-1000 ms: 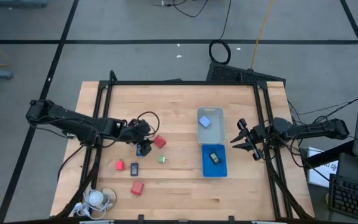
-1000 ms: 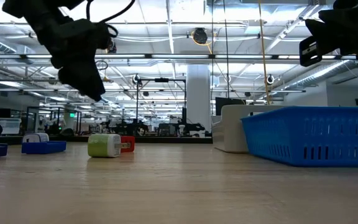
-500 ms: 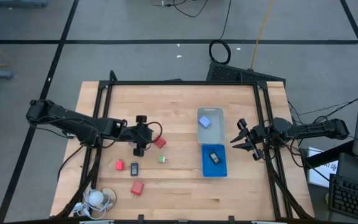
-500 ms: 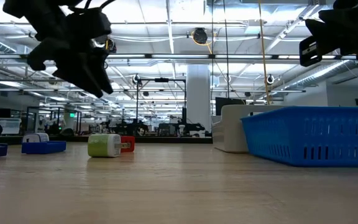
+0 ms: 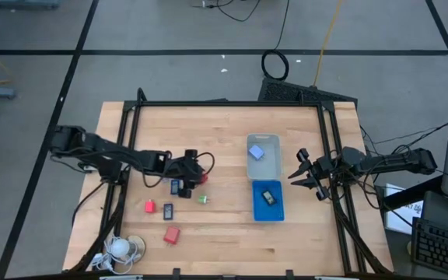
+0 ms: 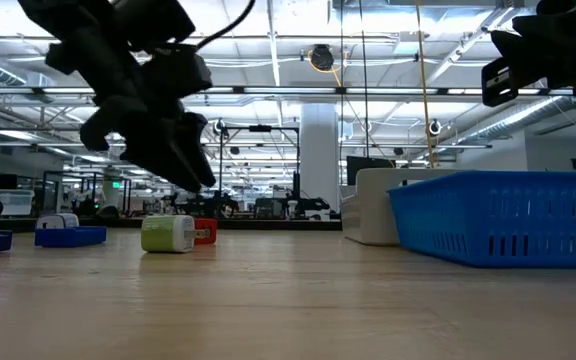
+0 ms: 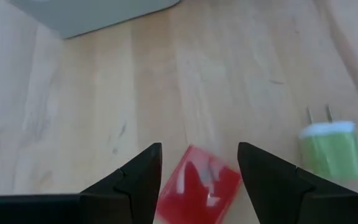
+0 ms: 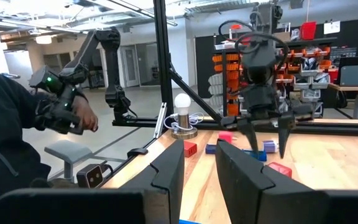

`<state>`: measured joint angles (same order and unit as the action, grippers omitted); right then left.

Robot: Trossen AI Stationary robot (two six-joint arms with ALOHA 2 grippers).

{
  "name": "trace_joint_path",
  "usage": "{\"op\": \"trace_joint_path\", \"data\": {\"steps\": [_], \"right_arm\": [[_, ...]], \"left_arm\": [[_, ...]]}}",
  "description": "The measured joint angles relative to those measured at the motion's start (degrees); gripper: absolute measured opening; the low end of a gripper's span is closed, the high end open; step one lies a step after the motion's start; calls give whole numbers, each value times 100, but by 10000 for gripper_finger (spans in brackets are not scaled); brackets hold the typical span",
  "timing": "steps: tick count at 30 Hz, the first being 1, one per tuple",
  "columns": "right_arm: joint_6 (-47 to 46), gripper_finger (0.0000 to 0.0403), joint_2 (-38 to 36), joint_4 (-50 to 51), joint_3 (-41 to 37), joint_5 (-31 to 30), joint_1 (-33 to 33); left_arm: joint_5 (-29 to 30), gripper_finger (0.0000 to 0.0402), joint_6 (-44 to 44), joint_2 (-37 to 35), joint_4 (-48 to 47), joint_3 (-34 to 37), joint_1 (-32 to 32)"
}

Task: Pick & Place Office items
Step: Put the top red charger adapter into the gray bin

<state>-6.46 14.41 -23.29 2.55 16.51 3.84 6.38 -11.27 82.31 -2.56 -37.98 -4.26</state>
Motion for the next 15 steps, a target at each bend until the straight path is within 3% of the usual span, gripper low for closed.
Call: {"op": "trace_joint_path", "data": {"steps": [5, 12, 15], "right_arm": [[4, 86, 0, 0, 0, -2, 1], [4, 86, 0, 13, 0, -4, 0], [5, 86, 0, 31, 0, -9, 1]], "left_arm": [[-55, 214, -24, 441, 438, -2, 156], [-546, 214, -36, 618, 79, -3, 204], [-685, 214, 455, 570, 55, -4, 225]]}}
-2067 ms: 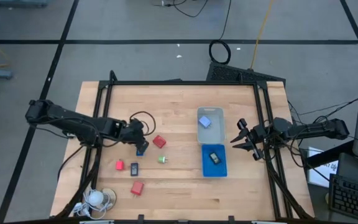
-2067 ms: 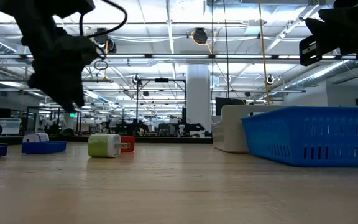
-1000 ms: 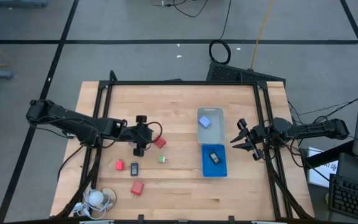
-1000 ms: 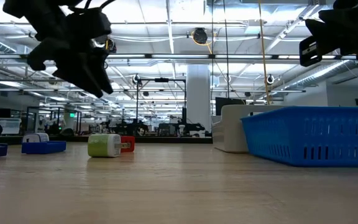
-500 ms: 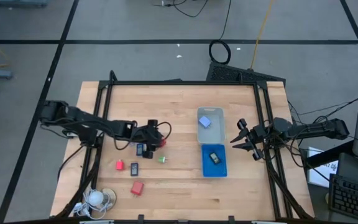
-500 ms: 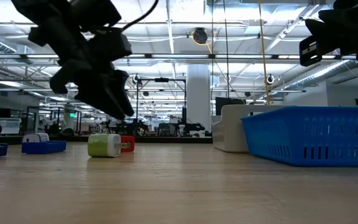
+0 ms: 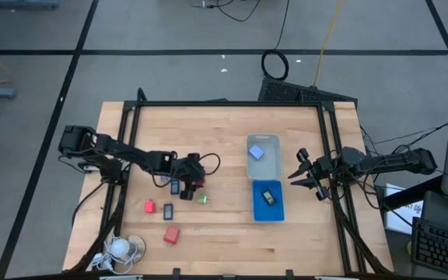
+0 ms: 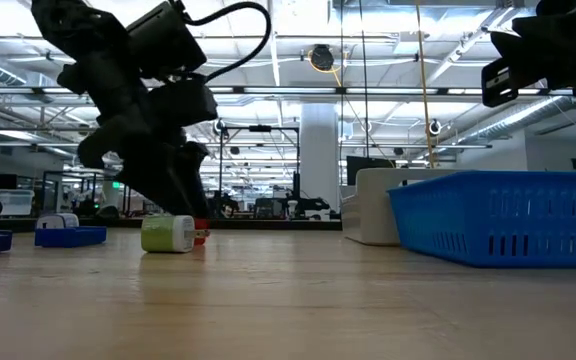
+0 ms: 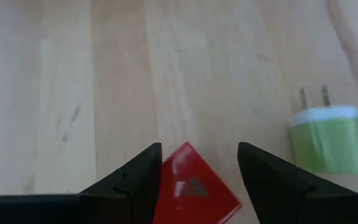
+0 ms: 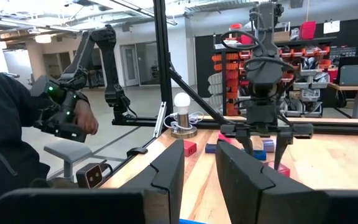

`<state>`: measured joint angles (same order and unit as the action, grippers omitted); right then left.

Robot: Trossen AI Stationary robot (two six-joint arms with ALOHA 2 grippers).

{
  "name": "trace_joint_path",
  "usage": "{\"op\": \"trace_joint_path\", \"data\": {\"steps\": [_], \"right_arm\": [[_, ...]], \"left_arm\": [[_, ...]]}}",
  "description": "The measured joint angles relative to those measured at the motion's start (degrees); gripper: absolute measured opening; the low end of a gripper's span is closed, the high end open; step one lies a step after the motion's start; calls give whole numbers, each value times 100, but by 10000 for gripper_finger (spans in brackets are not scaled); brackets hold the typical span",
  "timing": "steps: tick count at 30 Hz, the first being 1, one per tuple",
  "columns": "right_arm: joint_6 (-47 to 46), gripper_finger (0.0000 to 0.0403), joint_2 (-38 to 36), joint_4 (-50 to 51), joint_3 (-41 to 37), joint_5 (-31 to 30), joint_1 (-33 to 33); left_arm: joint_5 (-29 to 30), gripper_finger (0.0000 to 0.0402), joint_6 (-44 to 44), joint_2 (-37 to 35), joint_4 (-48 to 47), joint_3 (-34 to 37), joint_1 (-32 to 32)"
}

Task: Pick & Place Office items
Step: Put the top red charger adapter into the gray bin

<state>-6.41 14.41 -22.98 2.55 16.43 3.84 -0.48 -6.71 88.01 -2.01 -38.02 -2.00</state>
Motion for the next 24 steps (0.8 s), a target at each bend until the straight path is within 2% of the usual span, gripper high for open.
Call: {"op": "trace_joint_path", "data": {"steps": [9, 15, 18, 22, 24], "right_arm": [[-1, 86, 2, 11, 0, -7, 1], [2, 86, 0, 11, 0, -7, 2], [2, 86, 1, 13, 0, -7, 0], [1, 86, 0, 13, 0, -7, 1], [1, 86, 0, 13, 0, -7, 2]], "left_arm": [[49, 214, 1420, 6, -952, 0, 161], [31, 214, 2280, 5, -1241, -63, 166], [8, 214, 2336, 7, -1424, -221, 203], [-4, 214, 1989, 5, -1937, -505, 198], [-20, 214, 2153, 7, -2237, -696, 197]]}}
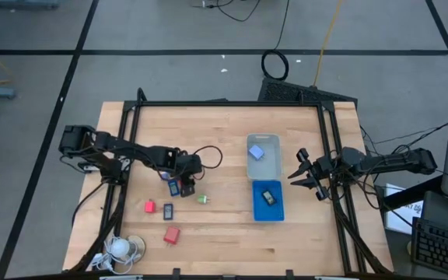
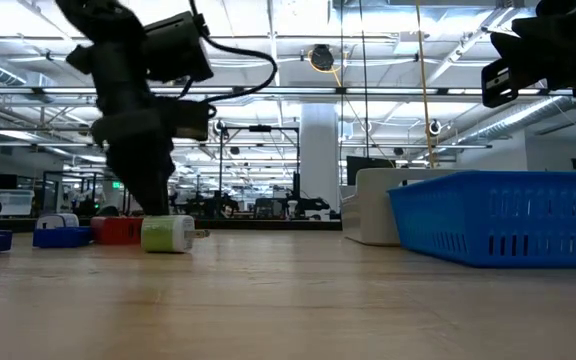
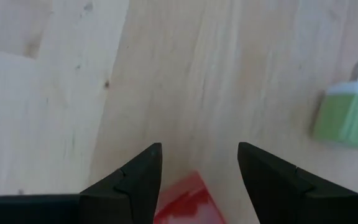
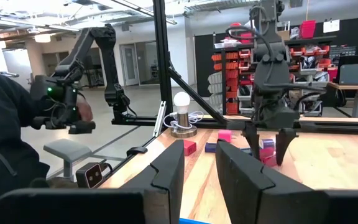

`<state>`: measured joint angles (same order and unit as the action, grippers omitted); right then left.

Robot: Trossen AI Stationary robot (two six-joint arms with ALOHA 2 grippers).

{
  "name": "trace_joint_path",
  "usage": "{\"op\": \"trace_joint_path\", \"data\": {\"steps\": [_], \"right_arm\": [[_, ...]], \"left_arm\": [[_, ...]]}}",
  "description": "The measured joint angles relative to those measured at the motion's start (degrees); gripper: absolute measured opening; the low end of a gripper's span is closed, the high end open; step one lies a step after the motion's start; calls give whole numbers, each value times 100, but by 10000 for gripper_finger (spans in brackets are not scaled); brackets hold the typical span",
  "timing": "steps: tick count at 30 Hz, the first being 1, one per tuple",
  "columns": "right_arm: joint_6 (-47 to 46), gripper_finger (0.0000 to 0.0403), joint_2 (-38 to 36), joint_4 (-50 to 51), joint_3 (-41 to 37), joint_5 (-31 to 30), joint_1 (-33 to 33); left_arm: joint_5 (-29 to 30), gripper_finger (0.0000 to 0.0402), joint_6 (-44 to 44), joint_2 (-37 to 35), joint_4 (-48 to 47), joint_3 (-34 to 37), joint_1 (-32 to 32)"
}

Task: Pick & Place Office items
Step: Put the top red charger adapter into the gray bin

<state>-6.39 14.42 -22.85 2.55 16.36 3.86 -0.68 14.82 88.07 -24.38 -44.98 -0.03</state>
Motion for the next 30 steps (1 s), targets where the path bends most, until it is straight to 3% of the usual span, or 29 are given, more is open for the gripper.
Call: {"op": "trace_joint_path", "data": {"steps": [8, 14, 21, 26, 30], "right_arm": [[0, 86, 0, 2, 0, 2, 0], [-70, 86, 0, 2, 0, 2, -1], [-46, 86, 0, 4, 0, 2, -1], [-46, 86, 0, 4, 0, 2, -1], [-45, 86, 1, 4, 0, 2, 0]], "left_arm": [[17, 215, 2117, -2, -1333, -506, 178], [156, 251, 2292, -2, -1796, -506, 358], [-616, 303, 2672, -2, -1882, -506, 376], [-829, 326, 3071, -2, -1979, -506, 293], [-803, 332, 2665, -2, -2094, -506, 191]]}}
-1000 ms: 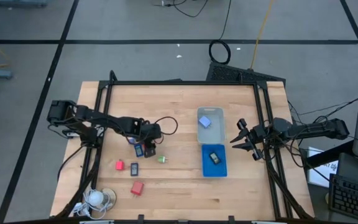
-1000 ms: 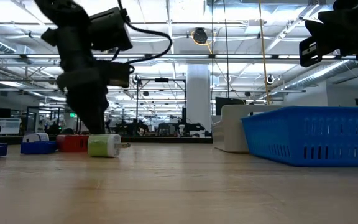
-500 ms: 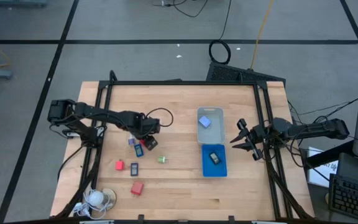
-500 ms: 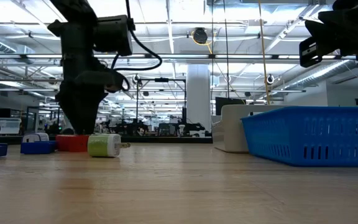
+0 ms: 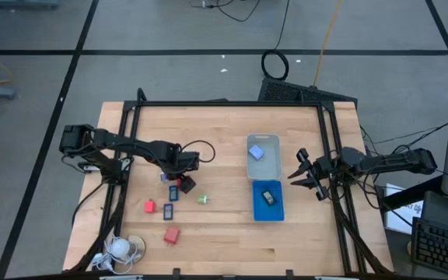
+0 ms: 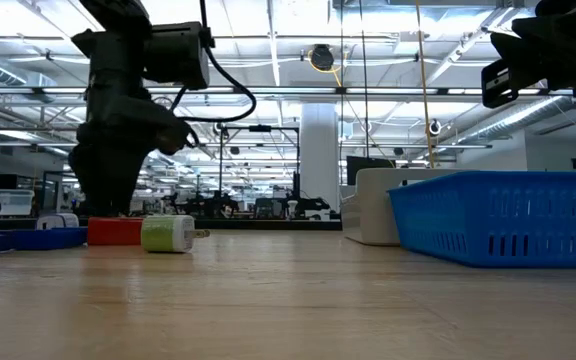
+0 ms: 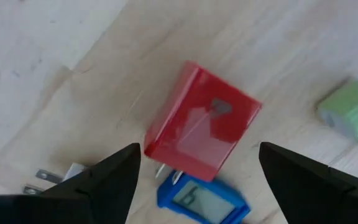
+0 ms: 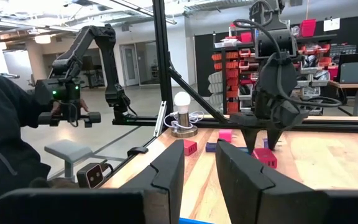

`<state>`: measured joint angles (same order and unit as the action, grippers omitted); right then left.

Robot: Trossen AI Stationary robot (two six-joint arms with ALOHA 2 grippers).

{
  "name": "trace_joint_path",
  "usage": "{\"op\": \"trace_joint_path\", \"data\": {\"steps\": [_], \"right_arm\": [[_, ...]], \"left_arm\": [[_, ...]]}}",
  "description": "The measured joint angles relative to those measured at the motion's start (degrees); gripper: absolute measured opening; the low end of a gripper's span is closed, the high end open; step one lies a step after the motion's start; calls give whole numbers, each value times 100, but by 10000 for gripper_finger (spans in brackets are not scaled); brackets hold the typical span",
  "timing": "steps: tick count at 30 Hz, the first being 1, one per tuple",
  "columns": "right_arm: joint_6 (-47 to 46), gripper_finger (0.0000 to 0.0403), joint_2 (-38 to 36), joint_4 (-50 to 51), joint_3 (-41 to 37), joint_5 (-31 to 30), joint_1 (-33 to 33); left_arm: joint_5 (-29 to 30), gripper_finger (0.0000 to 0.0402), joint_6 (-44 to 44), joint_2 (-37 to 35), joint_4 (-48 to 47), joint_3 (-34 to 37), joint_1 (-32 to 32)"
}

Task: Pick & Place Office items
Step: Put the top red charger adapter into the gray bin

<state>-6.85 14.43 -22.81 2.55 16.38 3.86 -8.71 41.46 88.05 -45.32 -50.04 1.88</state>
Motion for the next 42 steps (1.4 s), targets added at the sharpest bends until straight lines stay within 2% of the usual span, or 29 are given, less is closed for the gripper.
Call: {"op": "trace_joint_path", "data": {"steps": [6, 10, 13, 20, 32, 42], "right_arm": [[0, 86, 1, 0, 0, 0, -2], [0, 86, 0, 0, 0, 0, -1], [0, 86, 0, 0, 0, 0, -1], [2, 86, -1, 18, 0, 0, -1], [-37, 86, 1, 111, 0, 2, -2], [0, 86, 1, 79, 0, 2, 0]], "left_arm": [[118, 324, -1169, 0, 55, 0, -152], [589, 315, -2115, 0, 87, 0, -308], [855, 308, -2455, 0, 109, 0, -438], [885, 286, -2633, 0, 232, 0, -578], [981, 258, -2408, 0, 444, 163, -578], [1075, 264, -2185, 0, 756, 621, -578]]}}
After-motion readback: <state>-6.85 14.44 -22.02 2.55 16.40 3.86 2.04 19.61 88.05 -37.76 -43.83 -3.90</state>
